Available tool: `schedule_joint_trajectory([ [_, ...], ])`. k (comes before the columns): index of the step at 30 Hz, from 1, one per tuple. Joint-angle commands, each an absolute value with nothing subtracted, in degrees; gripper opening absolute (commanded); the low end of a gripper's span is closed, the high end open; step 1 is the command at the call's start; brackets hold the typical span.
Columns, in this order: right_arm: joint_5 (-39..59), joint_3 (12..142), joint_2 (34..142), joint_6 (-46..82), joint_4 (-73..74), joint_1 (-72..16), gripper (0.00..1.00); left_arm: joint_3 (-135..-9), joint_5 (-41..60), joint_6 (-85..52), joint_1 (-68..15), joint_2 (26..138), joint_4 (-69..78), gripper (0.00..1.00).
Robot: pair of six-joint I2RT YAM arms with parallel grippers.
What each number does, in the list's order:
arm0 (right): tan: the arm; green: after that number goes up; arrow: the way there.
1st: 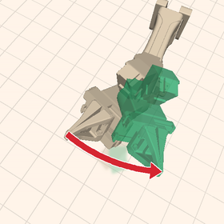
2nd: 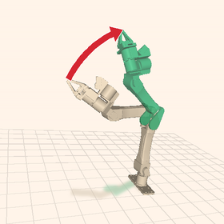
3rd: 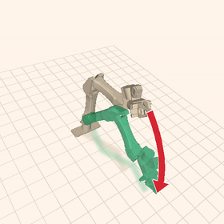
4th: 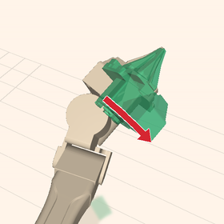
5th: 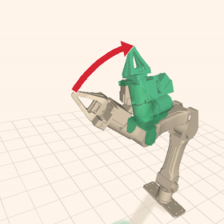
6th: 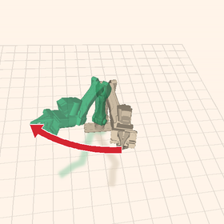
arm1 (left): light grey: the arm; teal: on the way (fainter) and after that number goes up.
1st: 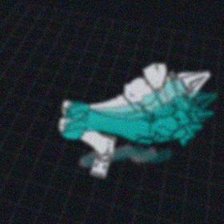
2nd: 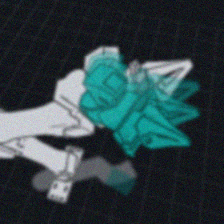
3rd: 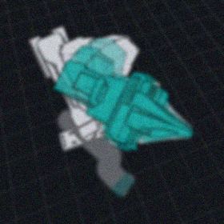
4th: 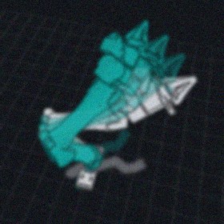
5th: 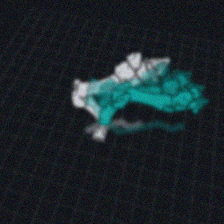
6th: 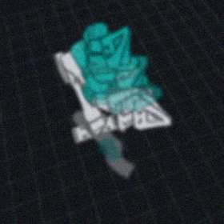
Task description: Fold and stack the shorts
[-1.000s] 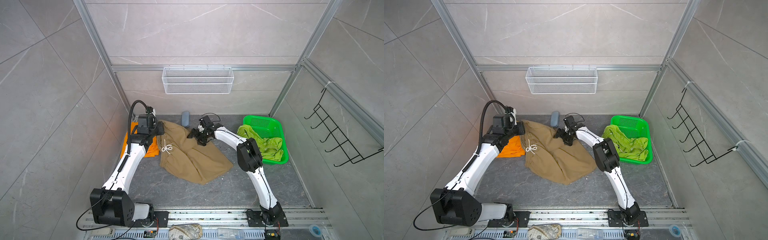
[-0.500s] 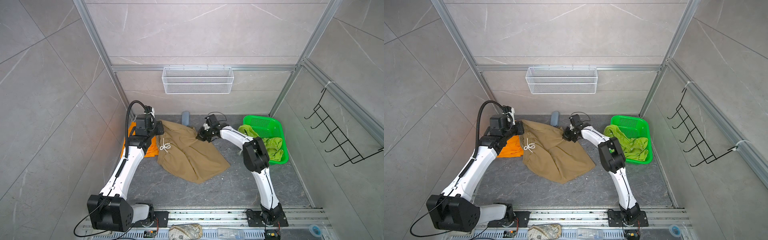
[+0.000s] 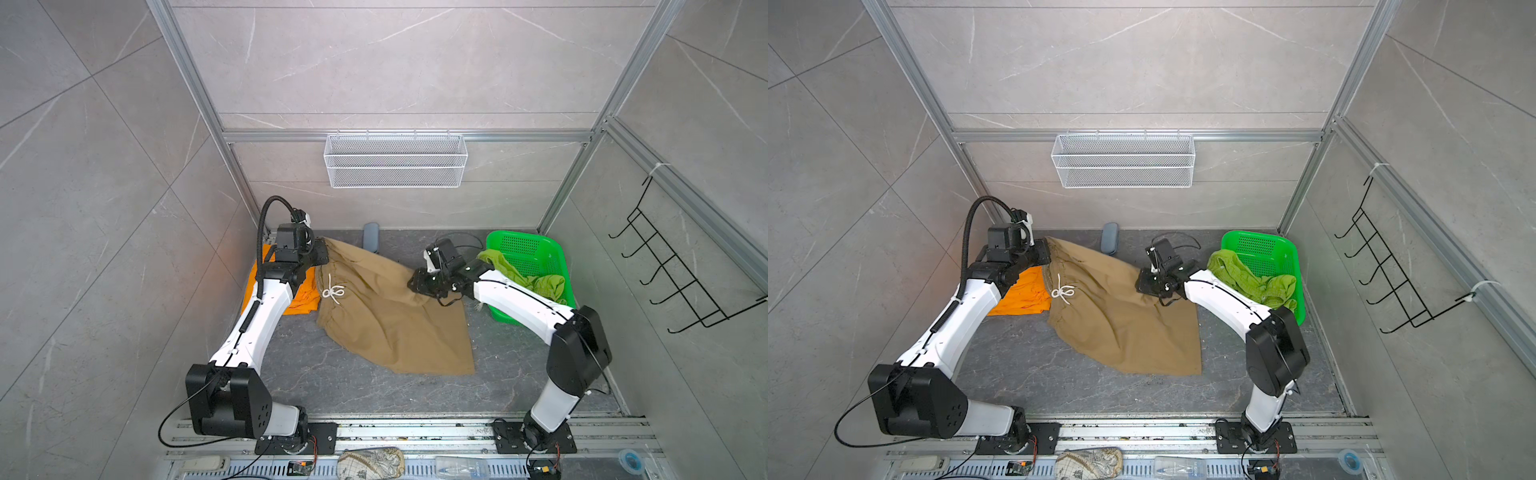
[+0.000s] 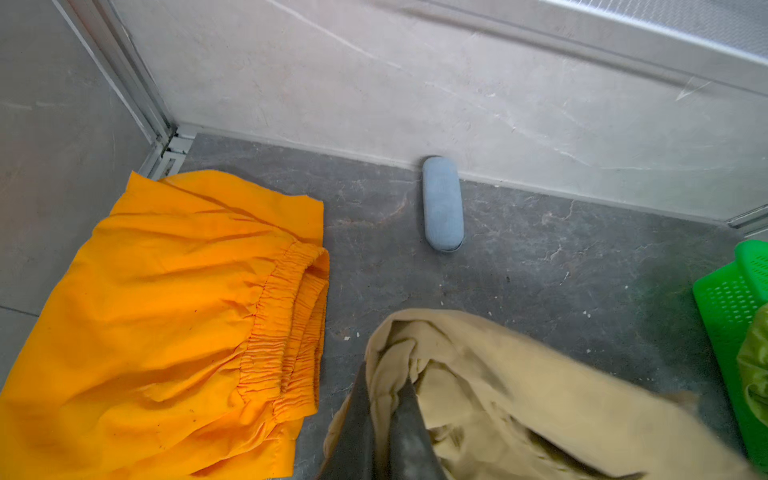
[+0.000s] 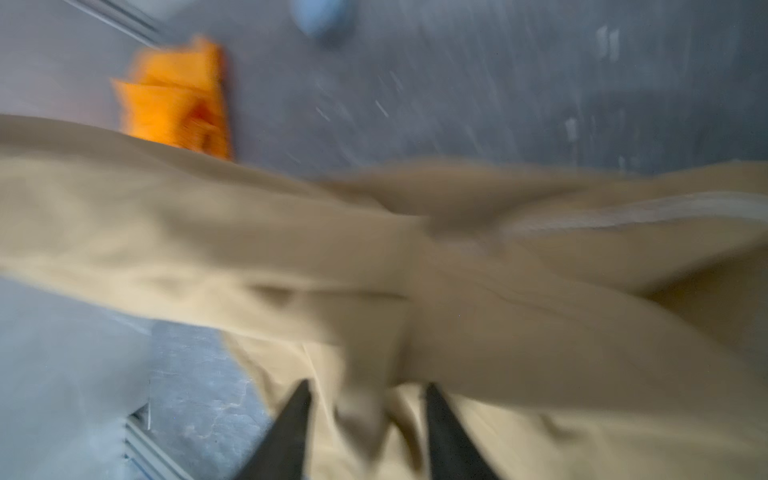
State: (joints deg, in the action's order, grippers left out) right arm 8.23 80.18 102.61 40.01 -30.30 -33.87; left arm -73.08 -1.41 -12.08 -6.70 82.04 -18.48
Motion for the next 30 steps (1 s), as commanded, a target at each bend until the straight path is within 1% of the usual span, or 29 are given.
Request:
schedule_joint_trajectory([
  [1,7.31,80.07,102.10,39.73,-31.71,-29.67,0.75,-73.00,-2.48,-10.56,-6.39,82.26,-18.87,0.00],
  [3,8.25,79.60,102.30,40.34,-31.75,-27.36,0.85,-71.71,-2.80,-10.28,-6.42,82.03,-19.21,0.00],
  [5,8.93,78.39,102.51,41.64,-30.90,-25.49,0.92,-70.27,-3.05,-10.26,-6.42,81.36,-18.84,0.00],
  [7,9.88,77.61,103.60,43.11,-30.14,-24.16,0.94,-69.10,-3.19,-10.42,-6.37,80.80,-18.22,0.00],
  [11,11.58,77.58,107.12,44.36,-29.03,-23.90,0.95,-68.99,-2.84,-10.81,-6.40,80.71,-17.93,0.00],
  [14,13.61,77.27,109.47,45.60,-27.10,-23.89,0.91,-68.91,-2.25,-11.07,-6.42,80.51,-17.42,0.00],
  [19,15.64,74.81,111.45,47.66,-23.53,-24.65,0.79,-68.00,-2.54,-10.64,-6.42,79.83,-16.84,0.00],
  [23,16.16,75.66,113.94,47.65,-23.74,-26.68,0.73,-67.50,-2.57,-10.87,-6.42,79.80,-16.28,0.00],
  [24,16.22,75.83,114.64,47.70,-23.57,-27.16,0.69,-67.50,-2.57,-10.94,-6.37,79.80,-16.18,0.00],
  [25,16.28,76.23,115.30,47.80,-23.51,-27.42,0.60,-67.50,-2.49,-11.07,-6.41,79.76,-16.05,0.00],
  [26,16.47,76.58,115.73,47.89,-23.55,-27.50,0.49,-67.46,-2.49,-11.22,-6.42,79.71,-15.94,0.00],
  [27,16.48,77.21,116.00,47.87,-23.68,-27.40,0.34,-67.45,-2.51,-11.27,-6.38,79.55,-15.82,0.00],
  [28,16.20,78.00,115.81,47.72,-24.14,-27.16,0.22,-67.50,-2.54,-11.39,-6.41,79.33,-15.73,0.00],
  [30,15.54,79.65,114.42,46.86,-25.24,-26.45,0.06,-67.88,-2.98,-11.64,-5.97,79.03,-15.63,0.00],
])
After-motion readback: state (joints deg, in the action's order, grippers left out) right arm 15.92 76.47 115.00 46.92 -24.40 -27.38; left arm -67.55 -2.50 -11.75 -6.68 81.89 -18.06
